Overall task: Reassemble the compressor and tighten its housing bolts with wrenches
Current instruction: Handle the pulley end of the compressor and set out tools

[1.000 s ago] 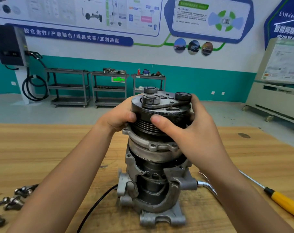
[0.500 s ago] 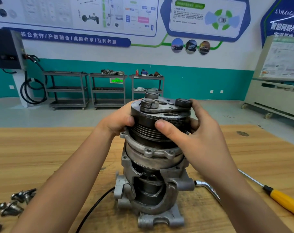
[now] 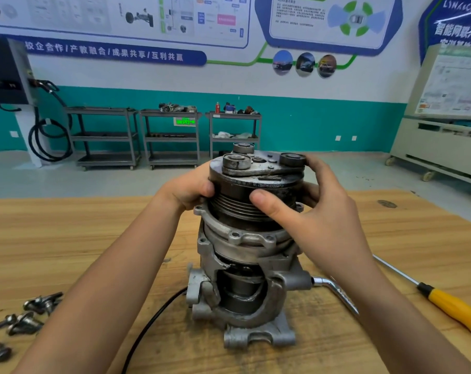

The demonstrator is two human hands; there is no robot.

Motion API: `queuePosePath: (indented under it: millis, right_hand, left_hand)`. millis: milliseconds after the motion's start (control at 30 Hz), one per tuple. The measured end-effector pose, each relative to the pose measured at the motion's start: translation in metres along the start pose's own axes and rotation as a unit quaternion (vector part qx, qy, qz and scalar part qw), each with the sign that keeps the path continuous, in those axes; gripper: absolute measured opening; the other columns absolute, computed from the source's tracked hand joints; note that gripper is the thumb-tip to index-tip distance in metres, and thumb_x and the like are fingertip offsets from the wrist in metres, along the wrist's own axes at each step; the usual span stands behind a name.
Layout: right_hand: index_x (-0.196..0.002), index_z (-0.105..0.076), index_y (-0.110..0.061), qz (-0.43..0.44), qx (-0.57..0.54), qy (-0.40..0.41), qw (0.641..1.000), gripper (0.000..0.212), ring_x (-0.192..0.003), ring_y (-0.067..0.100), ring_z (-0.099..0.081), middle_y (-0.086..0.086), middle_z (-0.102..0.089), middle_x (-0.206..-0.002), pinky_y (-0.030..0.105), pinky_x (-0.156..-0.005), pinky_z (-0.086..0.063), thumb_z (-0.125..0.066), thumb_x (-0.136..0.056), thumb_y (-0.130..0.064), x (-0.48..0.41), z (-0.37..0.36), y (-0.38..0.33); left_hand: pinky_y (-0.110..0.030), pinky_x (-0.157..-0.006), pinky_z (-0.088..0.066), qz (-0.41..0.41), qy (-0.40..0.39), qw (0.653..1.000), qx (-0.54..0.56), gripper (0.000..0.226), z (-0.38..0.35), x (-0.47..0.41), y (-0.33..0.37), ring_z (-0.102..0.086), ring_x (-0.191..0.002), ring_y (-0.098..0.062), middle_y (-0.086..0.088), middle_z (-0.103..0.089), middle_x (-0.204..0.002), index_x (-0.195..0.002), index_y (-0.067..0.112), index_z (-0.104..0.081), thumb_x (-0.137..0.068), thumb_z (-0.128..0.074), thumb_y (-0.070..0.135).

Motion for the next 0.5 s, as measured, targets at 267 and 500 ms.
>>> queuePosePath:
  millis: [267, 500]
  right_hand:
    - [-0.146, -0.011, -0.036, -0.01, -0.059, -0.278, 0.959, 0.141, -0.126, 0.003, -0.046, -0.009, -0.042, -0.142, 0.028, -0.109, -0.035, -0.083, -0.027, -0.06, -0.035, -0.034, 0.017]
    - [-0.114, -0.045, -0.033, 0.02, -0.153, -0.261, 0.953, 0.093, -0.101, -0.005, -0.061, -0.017, -0.061, -0.11, 0.012, -0.081, -0.047, -0.089, -0.032, -0.041, -0.039, -0.041, 0.02]
  left_hand:
    - [-0.037, -0.1, -0.044, 0.13, 0.202, 0.971, 0.004, 0.123, 0.022, 0.031, -0.001, -0.051, -0.124, -0.026, -0.004, -0.058, -0.13, -0.137, 0.015, -0.04, -0.03, -0.092, 0.047]
    - [-0.014, -0.091, -0.044, 0.132, 0.296, 0.935, -0.145, 0.12, -0.006, 0.042, 0.027, -0.051, -0.116, 0.006, 0.019, -0.045, -0.134, -0.137, 0.042, -0.024, -0.035, -0.086, 0.051]
Point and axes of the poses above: each hand's wrist, its own x-axis away from the middle knuckle, its own z-axis out of the back of the hand, y = z × x, the point moved 8 cm from there along -x, towards the middle knuckle
